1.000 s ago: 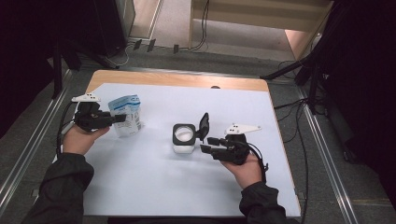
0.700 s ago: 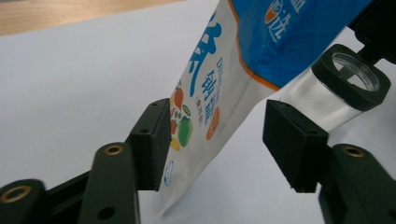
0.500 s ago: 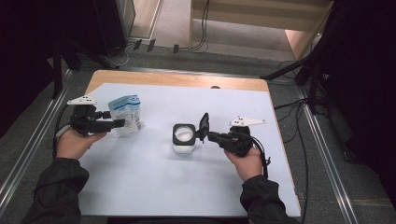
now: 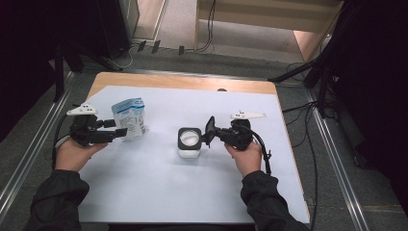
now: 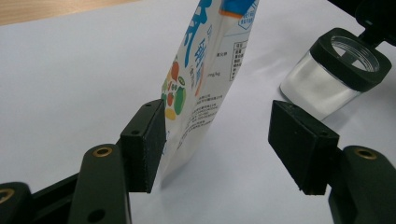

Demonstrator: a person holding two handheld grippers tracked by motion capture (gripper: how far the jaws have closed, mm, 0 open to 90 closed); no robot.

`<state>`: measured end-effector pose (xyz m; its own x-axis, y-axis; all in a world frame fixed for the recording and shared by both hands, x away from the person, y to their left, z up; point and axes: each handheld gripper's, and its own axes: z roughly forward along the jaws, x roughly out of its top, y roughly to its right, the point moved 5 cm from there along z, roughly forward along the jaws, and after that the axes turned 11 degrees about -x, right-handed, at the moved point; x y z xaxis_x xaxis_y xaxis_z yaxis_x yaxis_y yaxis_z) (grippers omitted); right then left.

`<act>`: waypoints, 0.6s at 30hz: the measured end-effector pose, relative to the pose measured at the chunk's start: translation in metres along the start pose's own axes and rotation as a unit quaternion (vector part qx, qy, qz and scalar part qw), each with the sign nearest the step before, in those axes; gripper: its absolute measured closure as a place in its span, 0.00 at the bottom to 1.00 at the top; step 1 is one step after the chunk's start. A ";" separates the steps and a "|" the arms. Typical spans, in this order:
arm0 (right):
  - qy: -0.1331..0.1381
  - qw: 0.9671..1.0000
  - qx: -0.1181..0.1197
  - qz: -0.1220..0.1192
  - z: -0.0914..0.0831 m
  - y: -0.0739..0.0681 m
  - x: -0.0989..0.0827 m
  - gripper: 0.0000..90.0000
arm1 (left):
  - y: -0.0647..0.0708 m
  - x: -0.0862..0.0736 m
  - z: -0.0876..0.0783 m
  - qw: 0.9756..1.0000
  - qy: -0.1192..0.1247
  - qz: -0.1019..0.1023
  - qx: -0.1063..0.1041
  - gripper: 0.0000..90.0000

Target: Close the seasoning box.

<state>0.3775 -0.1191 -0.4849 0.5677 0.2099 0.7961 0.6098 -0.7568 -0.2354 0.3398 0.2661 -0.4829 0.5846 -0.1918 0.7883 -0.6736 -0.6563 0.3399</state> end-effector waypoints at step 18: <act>0.010 1.000 0.000 -0.004 0.008 -0.008 0.008 1.00 | -0.003 -0.013 -0.008 1.000 -0.005 -0.017 0.006 0.44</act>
<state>0.3816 -0.1066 -0.4810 0.5525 0.2034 0.8083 0.6137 -0.7555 -0.2294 0.3308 0.2765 -0.4901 0.6110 -0.1764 0.7717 -0.6479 -0.6715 0.3595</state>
